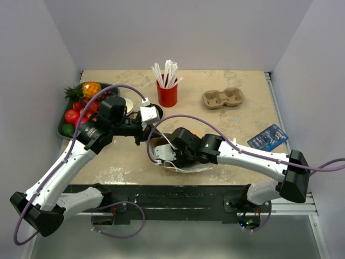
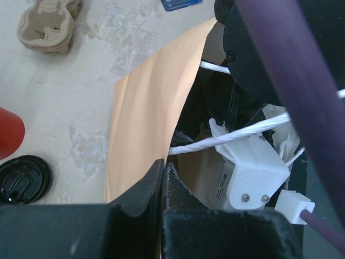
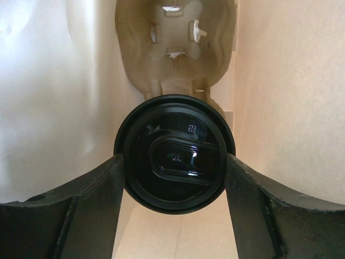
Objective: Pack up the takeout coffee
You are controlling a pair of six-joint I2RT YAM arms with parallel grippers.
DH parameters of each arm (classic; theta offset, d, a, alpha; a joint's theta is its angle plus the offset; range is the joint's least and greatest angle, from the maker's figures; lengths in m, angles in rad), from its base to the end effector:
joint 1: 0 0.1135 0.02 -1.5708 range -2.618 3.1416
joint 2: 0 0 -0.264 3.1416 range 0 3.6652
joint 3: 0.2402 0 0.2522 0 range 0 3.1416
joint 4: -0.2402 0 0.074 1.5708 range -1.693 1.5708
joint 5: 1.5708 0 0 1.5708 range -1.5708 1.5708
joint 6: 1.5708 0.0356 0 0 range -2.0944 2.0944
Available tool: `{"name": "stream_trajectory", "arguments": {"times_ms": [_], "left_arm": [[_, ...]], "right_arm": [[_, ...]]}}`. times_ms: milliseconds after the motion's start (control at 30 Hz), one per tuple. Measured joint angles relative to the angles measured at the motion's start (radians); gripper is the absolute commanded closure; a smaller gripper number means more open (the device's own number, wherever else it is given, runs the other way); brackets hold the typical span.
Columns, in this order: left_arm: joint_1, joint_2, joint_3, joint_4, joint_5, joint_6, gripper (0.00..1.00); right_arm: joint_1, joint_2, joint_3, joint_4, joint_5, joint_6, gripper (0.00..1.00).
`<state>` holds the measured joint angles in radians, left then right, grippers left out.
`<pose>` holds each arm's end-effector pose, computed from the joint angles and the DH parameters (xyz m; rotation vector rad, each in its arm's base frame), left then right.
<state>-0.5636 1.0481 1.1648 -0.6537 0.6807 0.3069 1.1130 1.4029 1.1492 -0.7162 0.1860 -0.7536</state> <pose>0.1671 -0.1321 0.3784 1.2382 1.6844 -0.8689 0.1339 0.2569 0.2805 -1.9796 1.5568 -0.0916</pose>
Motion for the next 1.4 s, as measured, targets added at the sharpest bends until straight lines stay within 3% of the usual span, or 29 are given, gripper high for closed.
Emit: {"name": "stream_trajectory", "arguments": {"times_ms": [233, 800, 1233, 1400], "left_arm": [[0.000, 0.016, 0.002, 0.008, 0.000, 0.039, 1.00], [0.000, 0.035, 0.042, -0.076, -0.048, 0.215, 1.00], [0.010, 0.066, 0.062, -0.095, -0.113, 0.274, 1.00], [0.011, 0.072, 0.062, -0.097, -0.118, 0.282, 1.00]], "right_arm": [[0.000, 0.000, 0.000, 0.001, -0.002, 0.049, 1.00], [-0.024, -0.072, -0.100, 0.126, -0.051, -0.010, 1.00], [-0.054, -0.013, -0.078, 0.204, -0.038, 0.114, 1.00], [-0.069, -0.068, -0.160, 0.278, -0.018, 0.135, 1.00]]}}
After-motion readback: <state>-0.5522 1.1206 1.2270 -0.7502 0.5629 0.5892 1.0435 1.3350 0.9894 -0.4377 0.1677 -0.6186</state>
